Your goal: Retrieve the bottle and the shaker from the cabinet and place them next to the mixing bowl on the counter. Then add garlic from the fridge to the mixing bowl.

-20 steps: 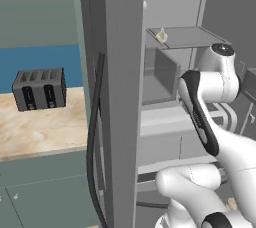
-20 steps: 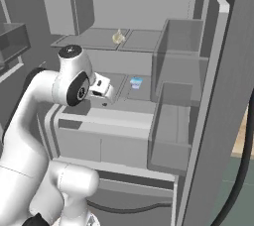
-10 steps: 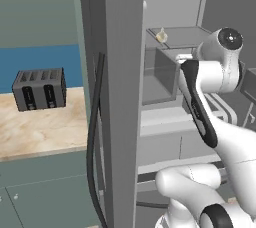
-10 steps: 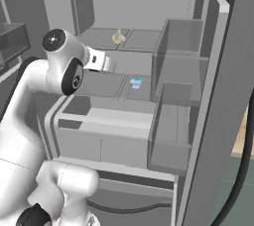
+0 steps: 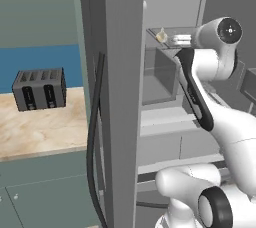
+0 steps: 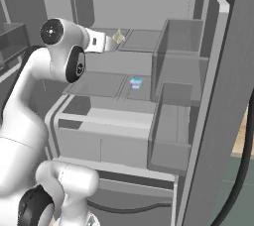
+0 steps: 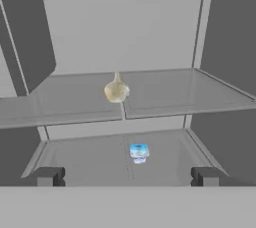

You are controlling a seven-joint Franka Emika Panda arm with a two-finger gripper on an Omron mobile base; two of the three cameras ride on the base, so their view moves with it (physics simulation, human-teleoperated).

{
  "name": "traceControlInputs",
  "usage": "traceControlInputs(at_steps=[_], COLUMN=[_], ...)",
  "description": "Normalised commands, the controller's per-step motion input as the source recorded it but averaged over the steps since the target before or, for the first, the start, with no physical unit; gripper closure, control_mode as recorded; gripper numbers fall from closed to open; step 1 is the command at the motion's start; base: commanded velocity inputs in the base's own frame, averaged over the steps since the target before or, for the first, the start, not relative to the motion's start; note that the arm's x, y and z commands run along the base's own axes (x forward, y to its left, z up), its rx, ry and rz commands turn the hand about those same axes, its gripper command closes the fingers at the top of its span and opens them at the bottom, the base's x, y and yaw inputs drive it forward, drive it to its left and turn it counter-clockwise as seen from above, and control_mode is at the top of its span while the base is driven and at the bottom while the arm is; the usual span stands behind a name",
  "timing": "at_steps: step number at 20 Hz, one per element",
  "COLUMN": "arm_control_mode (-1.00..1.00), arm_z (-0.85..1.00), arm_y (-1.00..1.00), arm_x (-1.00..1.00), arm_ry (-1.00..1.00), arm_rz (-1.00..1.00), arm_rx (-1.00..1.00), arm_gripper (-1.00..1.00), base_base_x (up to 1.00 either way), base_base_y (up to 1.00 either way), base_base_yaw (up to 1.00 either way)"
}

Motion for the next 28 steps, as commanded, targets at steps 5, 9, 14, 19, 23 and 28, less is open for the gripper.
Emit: traceControlInputs(at_steps=[5, 9, 14, 19, 23, 28], arm_control_mode=[-1.00, -1.00, -1.00, -1.00, -1.00, -1.00], arm_z=[0.22, -0.01, -0.20, -0.18, 0.00, 0.00], arm_y=[0.01, -0.04, 0.00, 0.00, 0.00, 0.00], arm_x=[0.35, 0.54, 0.44, 0.59, 0.75, 0.79], arm_ry=[0.16, 0.00, -0.02, 0.01, 0.08, 0.21], arm_rz=[0.05, 0.01, 0.00, 0.00, 0.00, 0.00], arm_rx=[0.00, 0.00, 0.00, 0.00, 0.00, 0.00], arm_gripper=[-1.00, -1.00, -1.00, -1.00, -1.00, -1.00], base_base_x=[0.00, 0.00, 0.00, 0.00, 0.00, 0.00], base_base_y=[0.00, 0.00, 0.00, 0.00, 0.00, 0.00], base_base_yaw=[0.00, 0.00, 0.00, 0.00, 0.00, 0.00])
